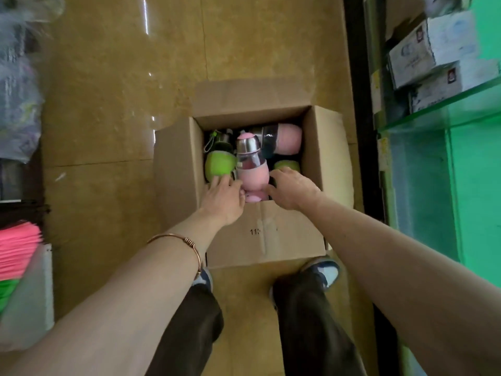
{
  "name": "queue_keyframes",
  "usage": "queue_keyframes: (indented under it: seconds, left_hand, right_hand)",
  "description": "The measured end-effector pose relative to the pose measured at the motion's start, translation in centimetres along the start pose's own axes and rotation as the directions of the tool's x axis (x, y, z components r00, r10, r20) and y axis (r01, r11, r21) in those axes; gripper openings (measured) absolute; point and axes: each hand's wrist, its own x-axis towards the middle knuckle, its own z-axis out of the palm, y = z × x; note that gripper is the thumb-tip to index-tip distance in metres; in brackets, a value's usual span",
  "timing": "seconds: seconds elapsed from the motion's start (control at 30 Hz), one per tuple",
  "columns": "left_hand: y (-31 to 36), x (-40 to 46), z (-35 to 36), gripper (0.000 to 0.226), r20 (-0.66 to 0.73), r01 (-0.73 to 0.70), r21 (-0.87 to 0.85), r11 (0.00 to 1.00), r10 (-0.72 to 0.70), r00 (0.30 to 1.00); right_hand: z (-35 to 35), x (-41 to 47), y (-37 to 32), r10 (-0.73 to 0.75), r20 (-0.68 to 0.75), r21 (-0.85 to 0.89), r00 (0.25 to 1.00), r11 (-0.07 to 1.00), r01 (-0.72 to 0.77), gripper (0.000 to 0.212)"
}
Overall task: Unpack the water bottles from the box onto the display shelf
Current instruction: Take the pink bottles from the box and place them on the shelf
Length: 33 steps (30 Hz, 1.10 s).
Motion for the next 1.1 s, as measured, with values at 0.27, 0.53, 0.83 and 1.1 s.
queue_keyframes:
  seconds: [0.27, 0.53, 0.83, 1.1]
  left_hand:
    - [-1.0, -1.6, 2.3, 0.072, 0.354, 0.023, 0.033, 0.999, -0.034, 0.934]
    - [-0.3, -0.7, 4.2, 0.05, -0.029, 0.065, 0.054, 0.996, -0.064, 0.998]
    - [1.2, -6.1, 1.0, 0.039, 0.089, 0.121, -0.179, 0.976, -0.106, 0.99]
    - [3.1, -9.6, 4.7, 0.064, 0.543, 0.178, -0.153, 0.972, -0.068, 0.837]
  right_hand:
    - [2.6, -0.2, -0.2, 0.004, 0.096, -0.085, 0.995, 0.996, 0.004, 0.058]
    - [5.9, 0.1, 2.4, -0.07, 0.077, -0.112, 0.995, 0.991, 0.078, 0.038]
    - [2.9, -7.4, 1.9, -0.074, 0.031, 0.085, 0.997, 0.994, 0.071, 0.036]
    - [6.4, -10.3, 1.4, -0.012, 0.416, -0.068, 0.909, 0.997, 0.045, 0.042]
